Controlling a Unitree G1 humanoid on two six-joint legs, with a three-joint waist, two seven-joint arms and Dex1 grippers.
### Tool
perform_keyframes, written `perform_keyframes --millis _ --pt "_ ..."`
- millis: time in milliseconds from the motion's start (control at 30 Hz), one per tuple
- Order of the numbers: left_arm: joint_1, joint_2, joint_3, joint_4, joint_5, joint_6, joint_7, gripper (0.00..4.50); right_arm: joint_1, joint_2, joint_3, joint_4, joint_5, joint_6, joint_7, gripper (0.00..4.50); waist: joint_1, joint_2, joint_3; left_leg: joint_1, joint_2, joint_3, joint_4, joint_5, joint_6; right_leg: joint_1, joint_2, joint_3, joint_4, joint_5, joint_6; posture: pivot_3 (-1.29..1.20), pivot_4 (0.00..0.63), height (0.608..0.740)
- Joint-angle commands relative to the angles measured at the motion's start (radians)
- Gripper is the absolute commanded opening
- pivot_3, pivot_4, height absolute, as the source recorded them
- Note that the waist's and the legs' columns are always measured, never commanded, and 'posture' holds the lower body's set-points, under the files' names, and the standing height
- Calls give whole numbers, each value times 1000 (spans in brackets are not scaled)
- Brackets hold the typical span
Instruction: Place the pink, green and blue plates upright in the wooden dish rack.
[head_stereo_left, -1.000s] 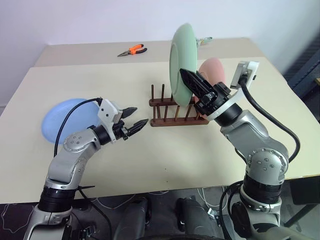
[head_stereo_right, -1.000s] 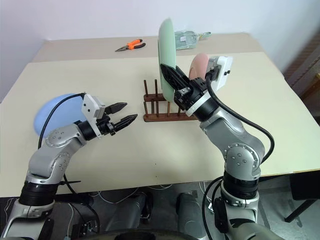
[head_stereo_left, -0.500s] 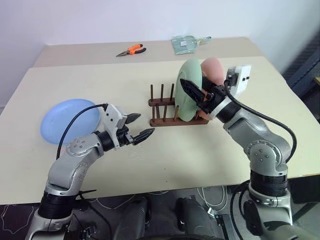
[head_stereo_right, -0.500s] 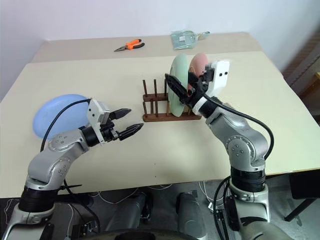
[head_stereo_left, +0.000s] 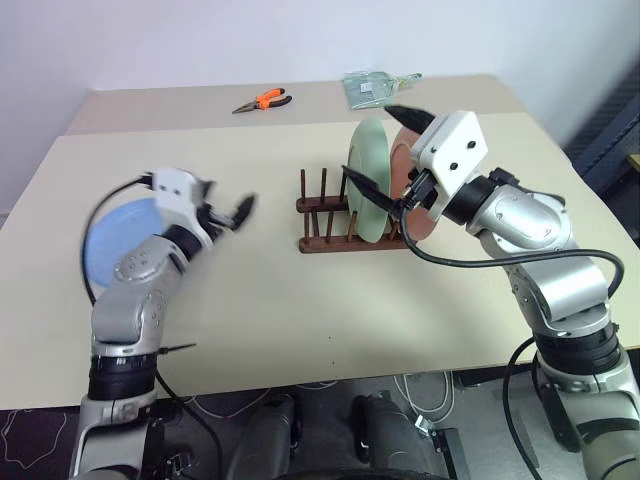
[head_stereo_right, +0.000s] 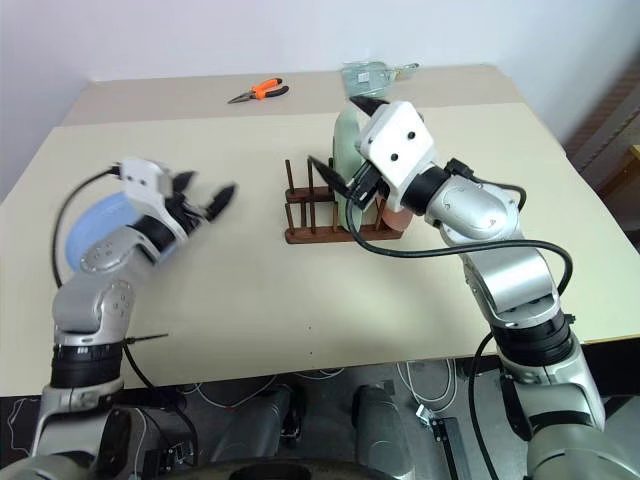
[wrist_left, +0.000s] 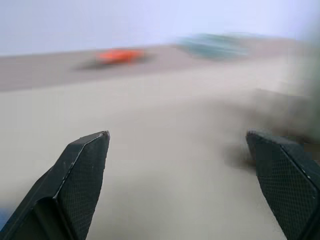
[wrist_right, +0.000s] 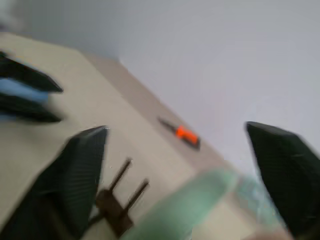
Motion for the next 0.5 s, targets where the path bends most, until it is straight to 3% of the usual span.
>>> perform_keyframes --millis 33,200,333,500 --pt "-33 -12 95 -32 132 114 285 4500 7 20 65 -1 -75 -71 41 4467 1 -1 0 0 0 0 0 0 0 0 0 0 0 0 0 0 150 719" --pt "-42 -72 209 -132 187 266 487 4500 15 70 106 52 -134 -118 64 4467 8 -2 0 0 -1 0 2 0 -1 0 0 0 2 0 1 0 150 719" --pt "-33 -273 410 -278 75 408 603 4500 23 113 107 79 -126 -132 90 4467 23 -3 0 0 -1 0 3 -2 -3 0 0 0 3 0 1 0 150 719" --pt "-41 -428 594 -297 -78 472 640 4500 28 140 109 108 -151 -154 102 4467 22 -6 0 0 -1 0 3 -1 -4 0 0 0 4 0 1 0 150 719"
